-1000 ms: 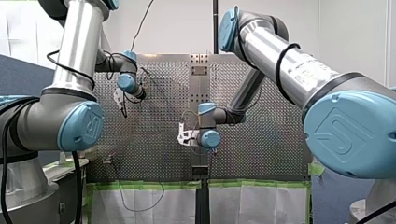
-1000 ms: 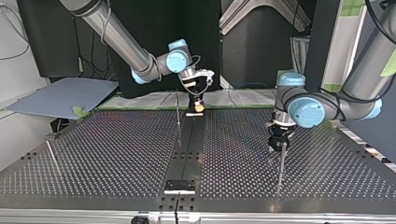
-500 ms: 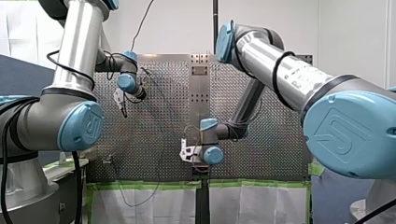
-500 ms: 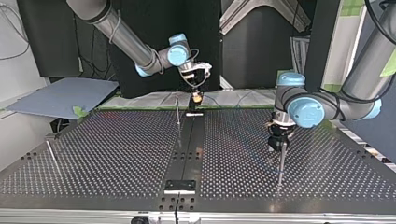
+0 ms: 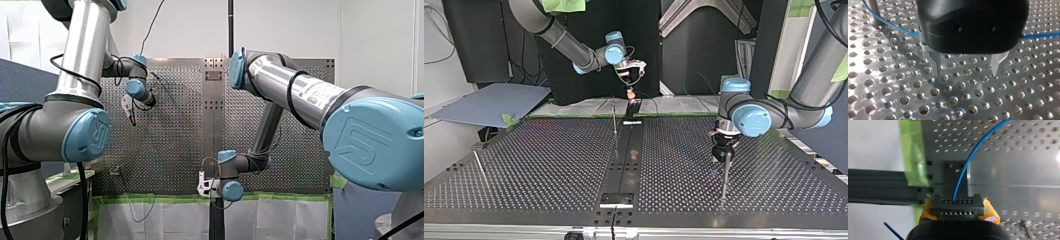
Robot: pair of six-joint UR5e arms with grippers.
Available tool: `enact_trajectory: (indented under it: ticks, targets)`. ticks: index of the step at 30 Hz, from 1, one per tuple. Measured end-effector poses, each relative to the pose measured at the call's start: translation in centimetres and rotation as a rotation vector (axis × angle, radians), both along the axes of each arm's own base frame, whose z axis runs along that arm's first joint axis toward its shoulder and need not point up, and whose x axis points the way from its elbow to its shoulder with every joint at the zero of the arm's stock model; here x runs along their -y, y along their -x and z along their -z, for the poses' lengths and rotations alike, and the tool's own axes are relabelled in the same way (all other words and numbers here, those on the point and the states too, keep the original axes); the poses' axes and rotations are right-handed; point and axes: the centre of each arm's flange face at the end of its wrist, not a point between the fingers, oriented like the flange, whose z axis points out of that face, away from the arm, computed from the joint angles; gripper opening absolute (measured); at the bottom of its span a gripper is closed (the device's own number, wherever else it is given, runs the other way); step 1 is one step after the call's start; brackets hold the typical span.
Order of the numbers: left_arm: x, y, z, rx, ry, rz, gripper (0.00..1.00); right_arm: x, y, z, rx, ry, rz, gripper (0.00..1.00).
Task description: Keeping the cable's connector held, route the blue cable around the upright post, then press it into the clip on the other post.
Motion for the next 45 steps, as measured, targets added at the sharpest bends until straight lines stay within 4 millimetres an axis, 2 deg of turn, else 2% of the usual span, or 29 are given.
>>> enact_trajectory:
  ticks: [7,17,36,45]
  targets:
    - [-0.1,0.0,0.0,0.000,-0.002,-0.007,0.99,-0.5,1.8,4.5,-0.024,-0.025,0.034,0.00]
    - [-0.1,0.0,0.0,-0.002,-0.005,-0.008,0.99,-0.7,4.8,9.4,-0.053,-0.067,0.073,0.00]
    - [-0.1,0.0,0.0,-0.003,-0.006,-0.012,0.99,0.6,8.8,13.1,-0.069,-0.102,0.142,0.00]
    - [-0.1,0.0,0.0,-0.002,-0.006,-0.012,0.99,0.7,11.7,14.8,-0.078,-0.109,0.200,0.00]
